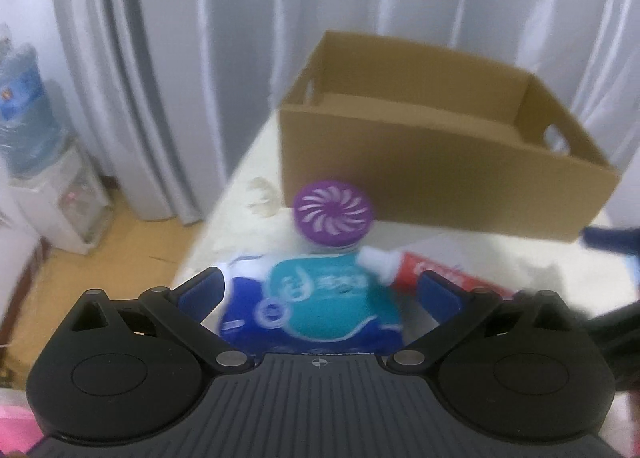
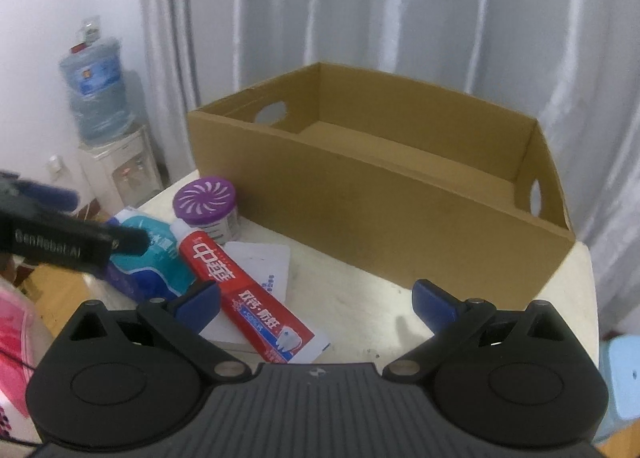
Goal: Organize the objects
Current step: 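Move the right tool to the red toothpaste tube and close on it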
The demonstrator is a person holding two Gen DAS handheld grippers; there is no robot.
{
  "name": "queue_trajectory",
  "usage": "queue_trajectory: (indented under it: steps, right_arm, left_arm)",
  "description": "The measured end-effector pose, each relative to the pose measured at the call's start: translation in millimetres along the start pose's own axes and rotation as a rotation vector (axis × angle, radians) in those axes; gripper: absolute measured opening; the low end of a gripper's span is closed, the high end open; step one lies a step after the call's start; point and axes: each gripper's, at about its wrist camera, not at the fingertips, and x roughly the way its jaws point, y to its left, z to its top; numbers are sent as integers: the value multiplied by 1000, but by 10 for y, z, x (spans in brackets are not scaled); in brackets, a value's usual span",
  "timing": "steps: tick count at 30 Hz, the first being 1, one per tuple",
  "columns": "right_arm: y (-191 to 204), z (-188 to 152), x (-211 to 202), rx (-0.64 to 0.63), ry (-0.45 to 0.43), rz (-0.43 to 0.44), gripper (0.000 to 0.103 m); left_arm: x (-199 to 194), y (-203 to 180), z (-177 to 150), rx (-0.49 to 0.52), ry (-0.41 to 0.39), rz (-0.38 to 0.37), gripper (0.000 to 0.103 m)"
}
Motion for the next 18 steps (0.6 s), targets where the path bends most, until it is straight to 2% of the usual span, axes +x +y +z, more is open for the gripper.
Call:
queue_trajectory:
  steps: [5,9,14,16,18]
  right_arm:
    - [19,-45,101,-44,15,83,103]
    - [34,-75,181,-46,5,139,102]
    - [38,-86,275,-48,-5,170,90]
    - [41,-87,320,-53,3,182,78]
    - [46,-85,352,-55,13,194,71]
  left_arm:
    - [20,-92,48,-18,16,-110,103]
    - [109,-210,64,-6,51,-180,95]
    - [199,-274,73,-44,102,-260,77]
    - [235,-282,80,-58,120,-282,74]
    - [259,-296,76,-59,130,-286,68]
